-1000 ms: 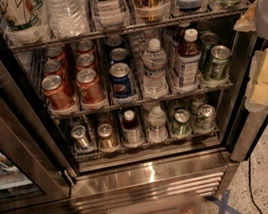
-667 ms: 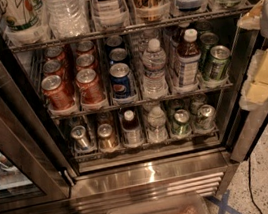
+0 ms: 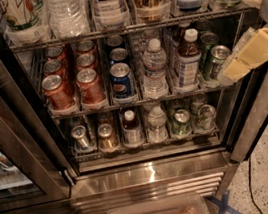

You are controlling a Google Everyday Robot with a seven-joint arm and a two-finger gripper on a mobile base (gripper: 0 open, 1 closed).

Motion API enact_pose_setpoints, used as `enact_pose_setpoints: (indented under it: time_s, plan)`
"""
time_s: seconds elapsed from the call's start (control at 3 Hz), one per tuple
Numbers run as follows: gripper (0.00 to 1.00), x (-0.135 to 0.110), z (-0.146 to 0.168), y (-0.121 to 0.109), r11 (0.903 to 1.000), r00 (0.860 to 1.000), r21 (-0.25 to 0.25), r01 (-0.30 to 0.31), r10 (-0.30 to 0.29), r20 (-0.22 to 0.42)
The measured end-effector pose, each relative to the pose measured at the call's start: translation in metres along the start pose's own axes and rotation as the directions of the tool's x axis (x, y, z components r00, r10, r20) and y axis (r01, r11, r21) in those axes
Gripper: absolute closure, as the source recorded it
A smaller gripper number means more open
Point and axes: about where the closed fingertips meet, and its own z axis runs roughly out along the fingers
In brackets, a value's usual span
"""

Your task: Pick pepsi can from top shelf of fridge

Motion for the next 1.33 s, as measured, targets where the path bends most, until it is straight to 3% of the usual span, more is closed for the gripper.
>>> enact_pose_setpoints:
  time_s: [0.33, 0.67, 1.0, 1.33]
  plan:
    - [0.0, 0.0, 0.0, 0.0, 1.0, 1.0, 0.0, 0.0, 0.0, 0.0]
    - [0.0, -0.003, 0.001, 0.002, 0.9988, 0.998, 0.028, -0.041, 0.039, 0.056]
    - [0.0, -0.013, 0.008, 0.002, 0.987, 0.979, 0.08, -0.139, 0.125, 0.162]
    - [0.05, -0.029, 0.014, -0.01, 0.9613, 0.947, 0.149, -0.232, 0.188, 0.261]
